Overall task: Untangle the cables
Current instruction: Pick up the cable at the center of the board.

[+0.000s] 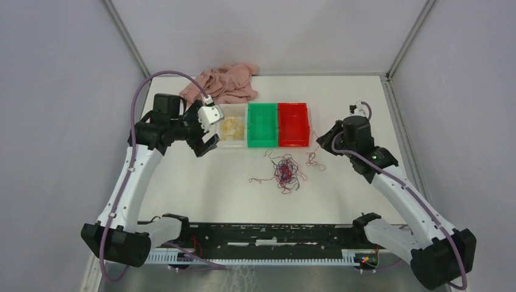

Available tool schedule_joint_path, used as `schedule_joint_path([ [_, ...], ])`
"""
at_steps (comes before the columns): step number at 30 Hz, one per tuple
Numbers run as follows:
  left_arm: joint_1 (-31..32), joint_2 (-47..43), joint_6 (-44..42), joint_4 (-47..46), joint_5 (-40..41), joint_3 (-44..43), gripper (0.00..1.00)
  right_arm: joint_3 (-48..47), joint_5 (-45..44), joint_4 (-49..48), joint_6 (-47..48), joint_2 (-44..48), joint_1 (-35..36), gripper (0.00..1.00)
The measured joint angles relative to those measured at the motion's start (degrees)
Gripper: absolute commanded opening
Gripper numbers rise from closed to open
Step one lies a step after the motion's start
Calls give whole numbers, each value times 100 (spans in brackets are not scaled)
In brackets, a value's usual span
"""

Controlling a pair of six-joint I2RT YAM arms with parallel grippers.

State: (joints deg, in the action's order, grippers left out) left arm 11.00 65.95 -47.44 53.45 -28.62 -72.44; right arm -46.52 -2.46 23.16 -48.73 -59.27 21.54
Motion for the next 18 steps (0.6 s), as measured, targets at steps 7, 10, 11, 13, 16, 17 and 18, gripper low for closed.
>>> schedule_joint_path([
  [7,0,-39,0,28,-15,11,99,-769,-20,605,310,555,0,0],
  [10,0,-90,0,50,-61,11,99,-1180,96,660,411,588,0,0],
  [11,0,-111,0,50,-94,11,99,-1335,170,647,424,584,0,0],
  [13,0,-146,0,52,-166,11,99,-1606,372,601,428,542,0,0],
  [16,0,-188,0,55,-208,11,99,-1991,717,372,382,315,0,0],
  [17,0,-199,2,57,-214,11,99,-2094,846,251,348,195,0,0],
  [18,0,-208,2,61,-221,11,99,-2173,994,92,289,48,0,0],
])
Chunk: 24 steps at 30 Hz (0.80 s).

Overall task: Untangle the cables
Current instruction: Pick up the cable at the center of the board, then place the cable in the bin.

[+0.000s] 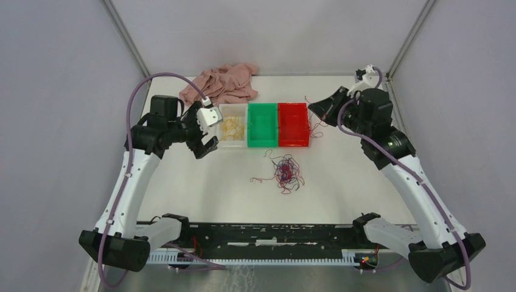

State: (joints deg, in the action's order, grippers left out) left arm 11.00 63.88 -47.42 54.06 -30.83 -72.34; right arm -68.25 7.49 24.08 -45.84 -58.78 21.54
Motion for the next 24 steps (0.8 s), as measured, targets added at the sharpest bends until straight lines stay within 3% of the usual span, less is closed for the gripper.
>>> schedule_joint_path([
  [13,0,-129,179,-109,-448,0,100,-39,1858,-2162,-1423,-1436,52,0],
  [24,0,-302,691,-702,-1458,9,95,-146,2527,-3180,-1878,-2020,876,0],
])
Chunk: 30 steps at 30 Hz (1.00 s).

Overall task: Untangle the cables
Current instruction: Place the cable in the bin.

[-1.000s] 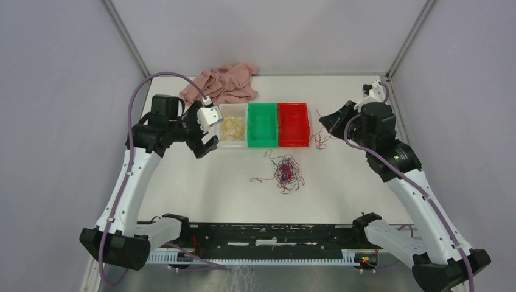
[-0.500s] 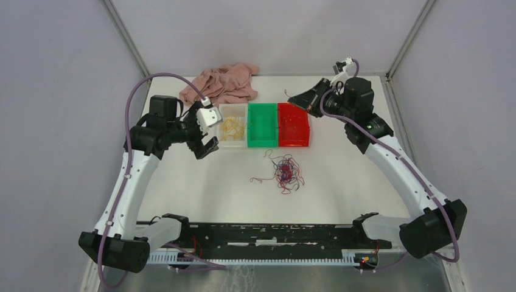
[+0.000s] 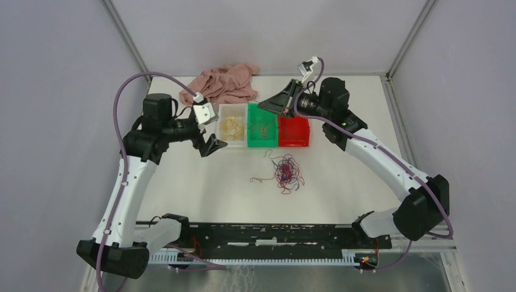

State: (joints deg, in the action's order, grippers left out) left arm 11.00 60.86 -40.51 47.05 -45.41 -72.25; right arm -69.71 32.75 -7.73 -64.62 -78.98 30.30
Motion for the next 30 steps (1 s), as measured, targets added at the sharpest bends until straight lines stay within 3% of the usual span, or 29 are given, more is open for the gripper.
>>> schedule_joint_path([
  [11,308,-295,61,-498,-619,420,92,-437,133,-627,-354,-748,907,0],
  [17,365,-332,24,-570,-590,549,70,-485,133,-719,-420,-839,1075,0],
  [21,365,-356,9,-579,-570,645,37,-485,131,-763,-431,-839,1084,0],
  [24,365,-378,-7,-627,-553,688,34,-485,111,-745,-402,-839,1084,0],
  [28,365,-485,-7,-678,-356,807,20,-501,22,-367,-162,-839,977,0],
  [30,365,-562,-11,-673,-199,892,24,-501,-2,-225,-105,-839,822,0],
])
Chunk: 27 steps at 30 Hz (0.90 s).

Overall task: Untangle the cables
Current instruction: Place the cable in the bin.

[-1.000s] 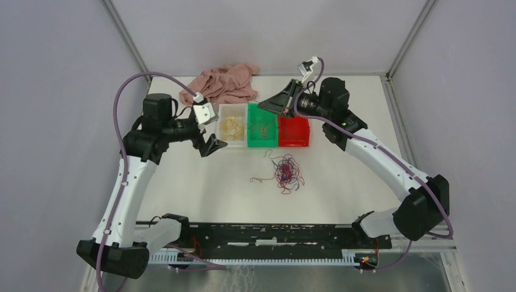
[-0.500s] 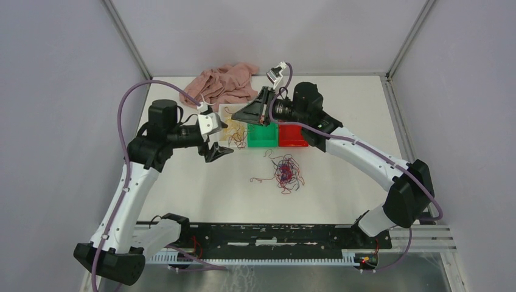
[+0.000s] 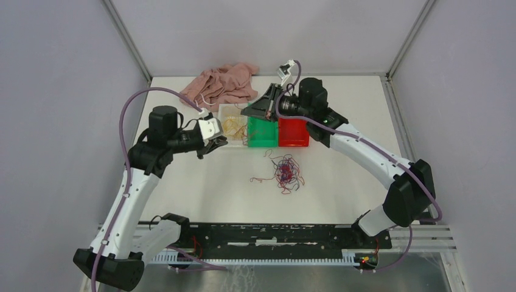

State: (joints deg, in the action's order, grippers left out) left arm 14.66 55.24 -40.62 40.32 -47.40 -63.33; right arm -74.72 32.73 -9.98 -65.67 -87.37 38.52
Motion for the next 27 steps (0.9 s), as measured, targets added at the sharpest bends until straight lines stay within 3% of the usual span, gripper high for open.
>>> schedule_joint_path([
  [3,0,-116,-48,9,337,122,84,-2,-63,199,109,-31,-452,0],
  [4,0,-144,-81,20,450,153,92,-20,-94,262,179,-72,-601,0],
  [9,0,-214,-114,168,872,212,95,-584,-455,1023,811,-758,-1064,0],
  [18,0,-238,-105,544,1248,212,99,-2092,-1399,2437,1985,-2302,-1051,0],
  [19,0,-238,-105,577,1281,210,99,-2269,-1517,2562,2081,-2459,-1051,5],
  [20,0,-238,-105,608,1296,210,99,-2406,-1615,2645,2153,-2597,-1051,21],
  [21,0,-240,-105,634,1311,205,99,-2549,-1718,2745,2229,-2741,-1051,30],
  [27,0,-245,-116,732,1438,133,99,-3067,-2096,3530,2564,-3259,-1040,45],
])
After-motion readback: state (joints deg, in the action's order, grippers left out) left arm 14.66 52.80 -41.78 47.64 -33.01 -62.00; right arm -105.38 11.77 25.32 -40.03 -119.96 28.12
